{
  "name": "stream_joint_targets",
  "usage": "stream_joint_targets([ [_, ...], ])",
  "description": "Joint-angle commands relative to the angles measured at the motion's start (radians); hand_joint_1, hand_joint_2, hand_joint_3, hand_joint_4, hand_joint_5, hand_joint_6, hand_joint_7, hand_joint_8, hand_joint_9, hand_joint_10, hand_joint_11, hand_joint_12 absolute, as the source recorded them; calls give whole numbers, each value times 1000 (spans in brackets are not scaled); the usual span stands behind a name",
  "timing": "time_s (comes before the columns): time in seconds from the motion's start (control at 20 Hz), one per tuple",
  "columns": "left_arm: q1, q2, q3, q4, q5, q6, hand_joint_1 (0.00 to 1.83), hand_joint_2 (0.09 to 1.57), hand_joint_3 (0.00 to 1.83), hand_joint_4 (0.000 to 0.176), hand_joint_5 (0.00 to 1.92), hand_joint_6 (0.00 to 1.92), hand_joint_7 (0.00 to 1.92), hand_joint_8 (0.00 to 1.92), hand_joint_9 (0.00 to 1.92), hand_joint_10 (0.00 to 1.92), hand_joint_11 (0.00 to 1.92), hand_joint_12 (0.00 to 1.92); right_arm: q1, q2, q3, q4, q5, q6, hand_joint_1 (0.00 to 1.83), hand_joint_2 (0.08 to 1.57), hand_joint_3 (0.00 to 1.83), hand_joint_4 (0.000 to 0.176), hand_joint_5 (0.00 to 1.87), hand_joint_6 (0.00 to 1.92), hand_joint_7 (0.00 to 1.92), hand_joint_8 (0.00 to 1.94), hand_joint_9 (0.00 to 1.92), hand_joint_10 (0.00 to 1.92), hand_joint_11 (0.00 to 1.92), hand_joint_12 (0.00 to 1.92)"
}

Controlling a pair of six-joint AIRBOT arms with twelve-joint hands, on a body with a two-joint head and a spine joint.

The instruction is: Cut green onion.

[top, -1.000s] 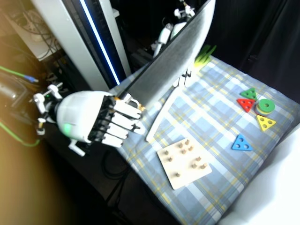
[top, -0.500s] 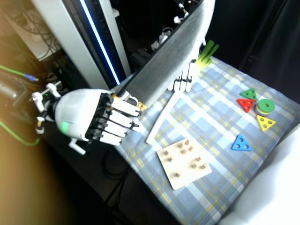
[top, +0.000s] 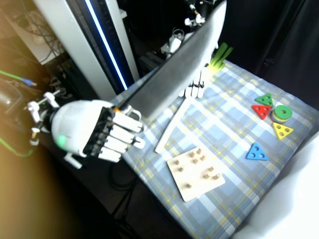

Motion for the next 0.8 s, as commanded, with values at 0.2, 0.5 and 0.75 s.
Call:
stream_joint_targets([
  [0.2, -4, -12, -8, -5, -45, -5, 0, 1263, 0, 0, 41, 12, 48, 14, 29, 9, 0, 0, 5, -8, 65, 2, -60, 6, 402, 1451, 0, 0, 1060, 1921, 1303, 1941, 1407, 1921, 1445, 1921],
  [0.5, -10, -7, -18, -5, -67, -4, 0, 1271, 1, 0, 34, 1, 32, 0, 21, 0, 0, 0, 48, -37, 125, -85, -255, -4, 474, 1465, 0, 0, 1201, 1921, 1428, 1941, 1524, 1921, 1564, 1921],
  [0.75, -10, 2, -24, -5, -79, -5, 0, 1275, 2, 0, 42, 3, 30, 0, 11, 0, 0, 0, 94, -37, 132, -126, -297, -13, 492, 1471, 0, 0, 1171, 1921, 1343, 1941, 1444, 1921, 1481, 1921],
])
